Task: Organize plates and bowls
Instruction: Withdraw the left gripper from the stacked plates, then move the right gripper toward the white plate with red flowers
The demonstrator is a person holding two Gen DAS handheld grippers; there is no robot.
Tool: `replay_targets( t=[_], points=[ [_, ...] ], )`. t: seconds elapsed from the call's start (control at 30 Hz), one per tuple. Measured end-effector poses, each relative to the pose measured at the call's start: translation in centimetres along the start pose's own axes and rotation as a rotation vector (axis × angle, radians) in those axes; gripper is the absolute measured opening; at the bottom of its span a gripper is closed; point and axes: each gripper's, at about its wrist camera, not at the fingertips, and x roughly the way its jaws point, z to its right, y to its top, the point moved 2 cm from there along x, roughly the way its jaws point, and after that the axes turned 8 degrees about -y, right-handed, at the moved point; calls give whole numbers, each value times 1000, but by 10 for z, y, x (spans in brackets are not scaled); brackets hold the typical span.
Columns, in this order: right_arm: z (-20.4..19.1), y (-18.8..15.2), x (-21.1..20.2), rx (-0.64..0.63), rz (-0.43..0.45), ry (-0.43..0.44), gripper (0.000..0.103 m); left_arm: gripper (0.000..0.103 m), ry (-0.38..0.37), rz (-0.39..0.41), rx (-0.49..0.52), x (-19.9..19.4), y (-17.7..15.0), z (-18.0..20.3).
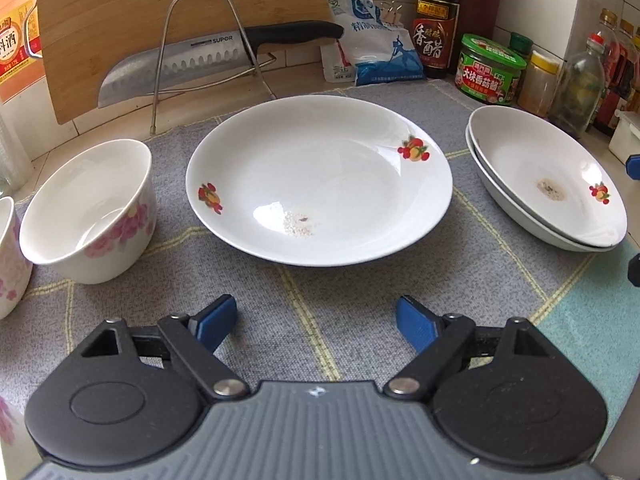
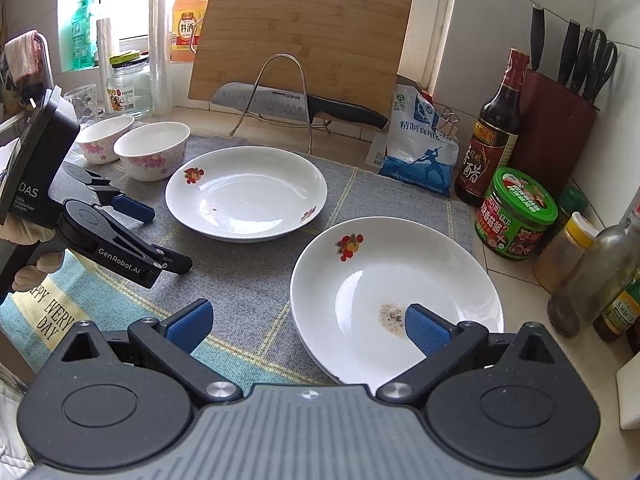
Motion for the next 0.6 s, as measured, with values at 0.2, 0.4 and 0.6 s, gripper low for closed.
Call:
replay_targets(
  t=[0.2,0.4,0.6],
  points=[
    [-10,8,1,4,-30,-36,103,95,-25,26,28,10,6,-4],
    [-15,20,7,-33,-31,-11,103,103,-22,17,27,19,12,-4],
    [-8,37,24,-84,8,60,103,103,-2,33,-1,22,12,-5]
  ],
)
